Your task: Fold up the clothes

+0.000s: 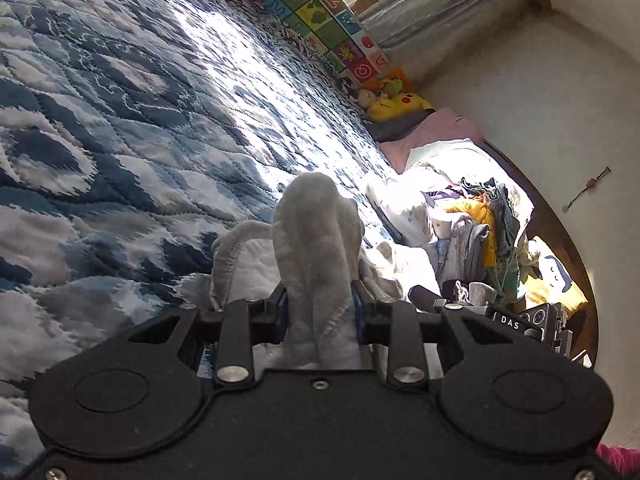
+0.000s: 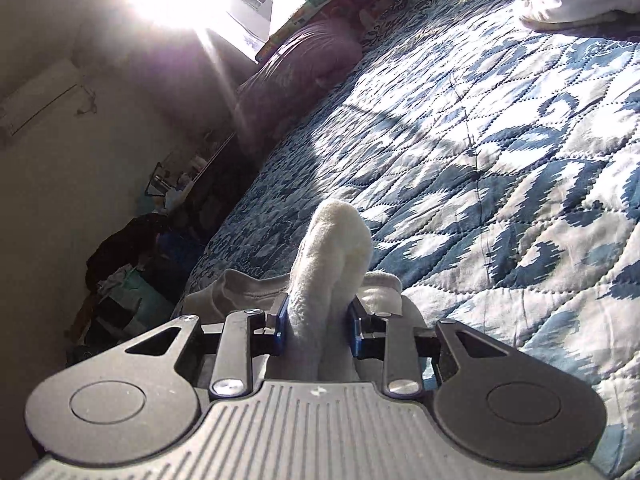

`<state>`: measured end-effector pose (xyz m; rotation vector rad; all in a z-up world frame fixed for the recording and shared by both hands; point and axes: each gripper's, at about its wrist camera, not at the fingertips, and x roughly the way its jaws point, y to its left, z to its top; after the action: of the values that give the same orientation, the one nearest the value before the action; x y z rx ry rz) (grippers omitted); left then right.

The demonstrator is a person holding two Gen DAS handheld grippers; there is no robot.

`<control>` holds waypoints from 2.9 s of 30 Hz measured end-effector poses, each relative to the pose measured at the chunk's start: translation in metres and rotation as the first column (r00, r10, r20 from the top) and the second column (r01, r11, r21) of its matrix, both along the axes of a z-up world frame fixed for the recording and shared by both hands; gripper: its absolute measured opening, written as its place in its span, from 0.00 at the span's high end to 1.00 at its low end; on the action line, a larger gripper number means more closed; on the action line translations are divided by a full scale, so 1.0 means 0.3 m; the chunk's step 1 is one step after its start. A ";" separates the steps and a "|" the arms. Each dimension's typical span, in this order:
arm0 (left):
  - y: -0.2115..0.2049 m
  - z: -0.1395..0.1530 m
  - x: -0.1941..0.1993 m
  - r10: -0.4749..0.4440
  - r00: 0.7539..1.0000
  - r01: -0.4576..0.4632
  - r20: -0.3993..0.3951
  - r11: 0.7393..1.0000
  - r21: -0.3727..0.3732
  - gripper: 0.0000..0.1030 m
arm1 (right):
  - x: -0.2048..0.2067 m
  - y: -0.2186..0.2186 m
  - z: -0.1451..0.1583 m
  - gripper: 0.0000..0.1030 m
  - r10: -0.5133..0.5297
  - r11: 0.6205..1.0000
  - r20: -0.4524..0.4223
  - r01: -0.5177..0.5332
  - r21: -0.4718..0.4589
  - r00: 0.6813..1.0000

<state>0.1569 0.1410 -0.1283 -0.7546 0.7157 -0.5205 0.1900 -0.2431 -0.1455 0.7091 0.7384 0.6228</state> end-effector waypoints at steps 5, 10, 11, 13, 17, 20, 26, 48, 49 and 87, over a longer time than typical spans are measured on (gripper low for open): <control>-0.009 -0.024 0.002 0.036 0.998 -0.034 -0.042 0.998 0.045 0.66 | -0.007 0.010 -0.043 0.70 -0.022 0.999 -0.030 0.020 -0.051 0.999; -0.041 0.061 -0.044 0.045 0.997 -0.055 0.062 0.983 0.175 0.49 | -0.053 0.014 0.032 0.41 -0.088 0.989 0.074 0.096 -0.111 0.993; -0.047 0.086 -0.060 0.044 0.995 -0.061 0.086 0.975 0.215 0.45 | -0.063 0.011 0.053 0.41 -0.104 0.985 0.107 0.117 -0.127 0.989; -0.054 0.132 -0.094 0.048 0.989 -0.087 0.140 0.954 0.288 0.44 | -0.083 0.008 0.096 0.41 -0.130 0.971 0.186 0.163 -0.177 0.974; -0.030 0.175 -0.141 0.106 0.975 -0.162 0.194 0.939 0.302 0.41 | -0.088 0.028 0.149 0.43 -0.109 0.942 0.311 0.198 -0.271 0.944; -0.018 0.160 -0.119 0.132 0.978 -0.170 0.163 0.955 0.242 0.42 | -0.065 0.070 0.156 0.50 -0.036 0.925 0.362 0.168 -0.340 0.931; 0.052 0.046 -0.020 0.178 0.984 -0.176 0.015 0.982 -0.073 0.84 | 0.036 0.027 0.032 0.77 -0.061 0.990 0.128 0.076 -0.117 0.990; 0.073 0.063 0.043 0.206 0.969 -0.221 -0.134 0.969 -0.109 0.46 | 0.076 -0.077 -0.031 0.41 -0.151 0.969 -0.162 0.178 0.172 0.975; 0.063 0.093 0.031 0.212 0.972 -0.219 -0.098 0.974 -0.060 0.45 | 0.066 -0.080 -0.007 0.40 -0.175 0.972 -0.133 0.193 0.134 0.975; -0.329 0.142 -0.270 -0.220 0.870 -0.134 0.441 0.755 0.641 0.41 | -0.338 0.132 0.160 0.39 0.192 0.841 0.545 0.150 -0.520 0.816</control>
<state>0.0760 0.0424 -0.0856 0.0824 0.3795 -0.4347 0.0887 -0.2035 -0.0974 -0.0446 0.3103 0.5687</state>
